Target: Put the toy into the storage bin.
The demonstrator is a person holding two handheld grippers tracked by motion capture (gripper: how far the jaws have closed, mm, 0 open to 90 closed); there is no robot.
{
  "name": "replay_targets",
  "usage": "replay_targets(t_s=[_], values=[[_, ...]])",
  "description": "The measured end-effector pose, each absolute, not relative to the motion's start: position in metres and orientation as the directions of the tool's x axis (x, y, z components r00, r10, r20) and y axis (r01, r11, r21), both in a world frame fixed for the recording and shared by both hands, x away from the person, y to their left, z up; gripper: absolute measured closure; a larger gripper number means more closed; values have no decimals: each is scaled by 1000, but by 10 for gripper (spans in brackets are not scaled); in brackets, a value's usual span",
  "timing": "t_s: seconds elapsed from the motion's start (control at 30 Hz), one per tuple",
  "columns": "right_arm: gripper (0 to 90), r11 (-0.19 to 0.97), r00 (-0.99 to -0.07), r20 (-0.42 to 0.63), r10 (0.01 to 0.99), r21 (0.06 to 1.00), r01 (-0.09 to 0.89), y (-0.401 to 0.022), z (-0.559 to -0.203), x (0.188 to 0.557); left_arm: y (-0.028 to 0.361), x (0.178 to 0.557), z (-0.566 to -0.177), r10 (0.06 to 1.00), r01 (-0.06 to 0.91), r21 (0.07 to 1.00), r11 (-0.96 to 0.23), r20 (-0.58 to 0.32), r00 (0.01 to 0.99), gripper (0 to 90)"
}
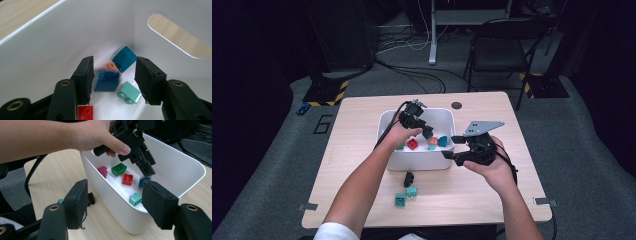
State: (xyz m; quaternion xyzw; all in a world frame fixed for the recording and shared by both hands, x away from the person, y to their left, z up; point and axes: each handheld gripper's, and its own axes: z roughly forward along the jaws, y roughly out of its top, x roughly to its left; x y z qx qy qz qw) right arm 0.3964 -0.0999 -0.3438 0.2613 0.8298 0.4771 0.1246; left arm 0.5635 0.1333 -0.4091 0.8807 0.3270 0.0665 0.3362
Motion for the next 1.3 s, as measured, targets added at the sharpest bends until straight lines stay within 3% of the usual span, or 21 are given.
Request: replay_targets(t_s=[0.13, 0.43, 0.87, 1.3], values=[[374, 405, -829, 44, 557, 857, 318, -101, -344, 397, 136, 557, -402, 612, 500, 635, -589, -54, 789, 488], [373, 406, -828, 47, 558, 855, 322, -100, -345, 397, 159, 539, -370, 641, 487, 705, -516, -60, 766, 455], [373, 406, -827, 41, 560, 857, 318, -100, -344, 397, 190, 492, -333, 609, 400, 745, -533, 10, 793, 456], [373, 410, -827, 40, 561, 854, 320, -98, -345, 396, 221, 448, -324, 589, 371, 758, -537, 22, 808, 456]])
